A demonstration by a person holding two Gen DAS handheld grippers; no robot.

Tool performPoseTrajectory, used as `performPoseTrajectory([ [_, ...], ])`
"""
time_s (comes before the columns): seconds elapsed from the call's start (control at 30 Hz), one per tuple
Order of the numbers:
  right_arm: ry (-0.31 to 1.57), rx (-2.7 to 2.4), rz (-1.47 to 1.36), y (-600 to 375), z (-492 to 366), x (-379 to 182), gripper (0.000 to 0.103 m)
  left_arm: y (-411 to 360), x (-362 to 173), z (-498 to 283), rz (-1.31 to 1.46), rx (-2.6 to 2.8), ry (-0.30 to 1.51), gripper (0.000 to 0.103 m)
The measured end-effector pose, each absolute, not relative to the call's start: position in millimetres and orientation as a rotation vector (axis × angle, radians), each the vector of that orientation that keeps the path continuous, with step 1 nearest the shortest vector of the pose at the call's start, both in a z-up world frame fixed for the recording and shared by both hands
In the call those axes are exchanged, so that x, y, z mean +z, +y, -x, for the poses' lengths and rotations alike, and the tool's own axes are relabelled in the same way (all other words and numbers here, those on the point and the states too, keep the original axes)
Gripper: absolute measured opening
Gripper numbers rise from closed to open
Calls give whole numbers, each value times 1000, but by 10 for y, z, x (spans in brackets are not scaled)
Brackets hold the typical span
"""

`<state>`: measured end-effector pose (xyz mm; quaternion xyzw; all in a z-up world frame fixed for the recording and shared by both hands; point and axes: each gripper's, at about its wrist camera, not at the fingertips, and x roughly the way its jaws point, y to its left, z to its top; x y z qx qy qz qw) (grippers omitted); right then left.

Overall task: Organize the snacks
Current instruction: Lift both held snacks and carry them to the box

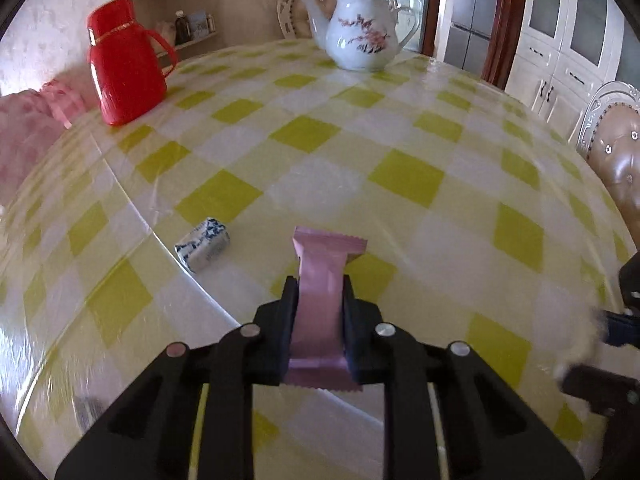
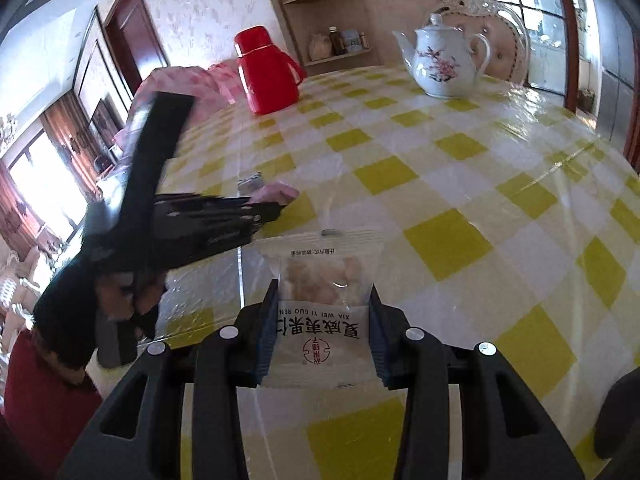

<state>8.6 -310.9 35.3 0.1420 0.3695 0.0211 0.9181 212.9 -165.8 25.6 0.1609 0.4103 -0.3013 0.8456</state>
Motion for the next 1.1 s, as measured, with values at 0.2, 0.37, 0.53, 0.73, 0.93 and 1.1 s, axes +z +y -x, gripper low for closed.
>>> performPoseTrajectory([
  [0.2, 750, 45, -373, -3239, -70, 325, 40, -1532, 403, -1609, -241, -534, 809, 21],
  [0.37, 732, 57, -359, -3189, -41, 338, 40, -1251, 424, -1209, -173, -429, 794, 21],
  [0.53, 736, 60, -346, -3089, -20, 319, 40, -929, 546, -695, -127, -324, 736, 21],
  [0.73, 733, 112, -330, -2822, 261, 354, 40, -630, 653, -207, -38, -262, 682, 21],
  [0.93, 681, 163, -355, -2619, 702, 469, 40, -444, 707, 219, 21, -230, 631, 21],
  [1.1, 656, 186, -392, -2516, 1054, 495, 40, -356, 773, 561, 18, -219, 589, 21],
])
